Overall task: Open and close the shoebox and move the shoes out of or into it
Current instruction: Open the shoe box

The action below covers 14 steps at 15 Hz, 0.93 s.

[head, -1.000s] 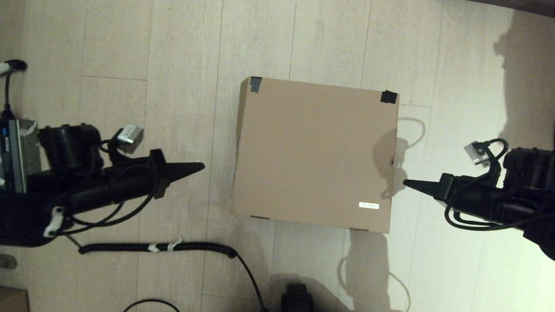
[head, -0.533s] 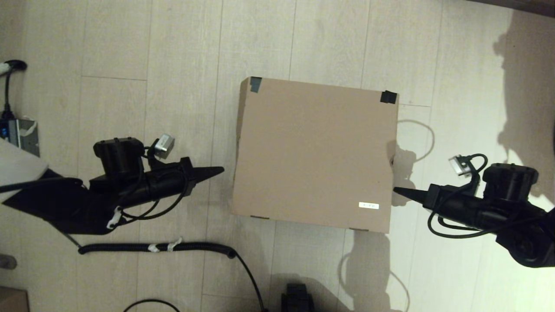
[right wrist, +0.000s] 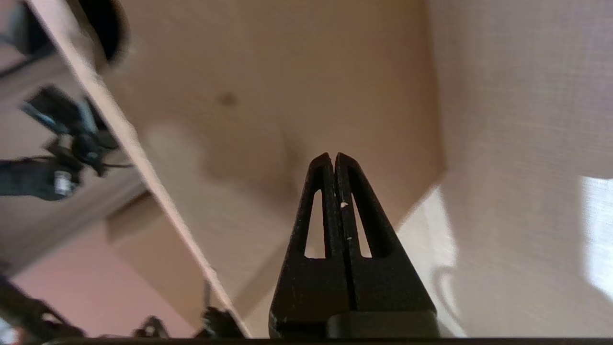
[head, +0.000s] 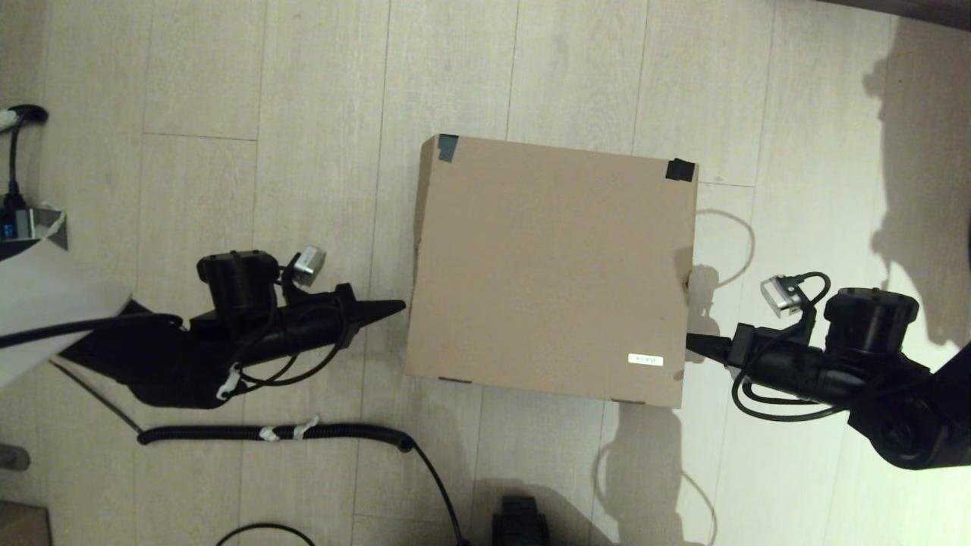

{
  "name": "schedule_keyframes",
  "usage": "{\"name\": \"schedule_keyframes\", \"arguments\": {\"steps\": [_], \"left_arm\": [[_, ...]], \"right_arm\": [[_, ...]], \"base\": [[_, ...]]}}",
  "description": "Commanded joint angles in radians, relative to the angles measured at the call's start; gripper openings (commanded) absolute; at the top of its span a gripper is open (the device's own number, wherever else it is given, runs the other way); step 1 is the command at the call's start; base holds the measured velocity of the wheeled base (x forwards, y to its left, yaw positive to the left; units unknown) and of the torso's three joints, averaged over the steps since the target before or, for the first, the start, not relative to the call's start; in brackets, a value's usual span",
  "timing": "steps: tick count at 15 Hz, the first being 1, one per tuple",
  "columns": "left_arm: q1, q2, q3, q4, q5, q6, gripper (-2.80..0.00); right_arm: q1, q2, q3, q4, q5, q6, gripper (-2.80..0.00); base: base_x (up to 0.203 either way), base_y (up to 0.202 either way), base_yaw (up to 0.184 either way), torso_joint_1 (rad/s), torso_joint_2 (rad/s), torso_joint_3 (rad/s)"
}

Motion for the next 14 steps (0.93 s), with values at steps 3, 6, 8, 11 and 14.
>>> {"name": "schedule_keyframes", "arguments": {"steps": [3,6,8,11,14], "left_arm": [[-0.003,-0.002,0.001,-0.004,-0.002,-0.004,-2.80],[-0.009,-0.005,0.018,-0.006,-0.002,-0.004,-2.80],[-0.009,-0.016,0.030,-0.008,-0.002,-0.005,-2.80],[-0.007,-0.052,0.041,-0.005,-0.002,-0.016,-2.80],[-0.007,-0.109,0.050,-0.004,-0.001,-0.072,-2.80]], "right_arm": [[0.025,-0.003,0.014,-0.116,0.008,0.097,-2.80],[0.026,-0.036,0.039,-0.137,0.006,0.108,-2.80],[0.023,-0.107,0.064,-0.136,0.005,0.121,-2.80],[0.021,-0.198,0.080,-0.127,0.004,0.165,-2.80],[0.021,-0.265,0.078,-0.108,0.006,0.228,-2.80]], "base": [[0.000,0.000,0.000,0.000,0.00,0.000],[0.000,0.000,0.000,0.000,0.00,0.000],[0.000,0.000,0.000,0.000,0.00,0.000],[0.000,0.000,0.000,0.000,0.00,0.000],[0.000,0.000,0.000,0.000,0.00,0.000]]}}
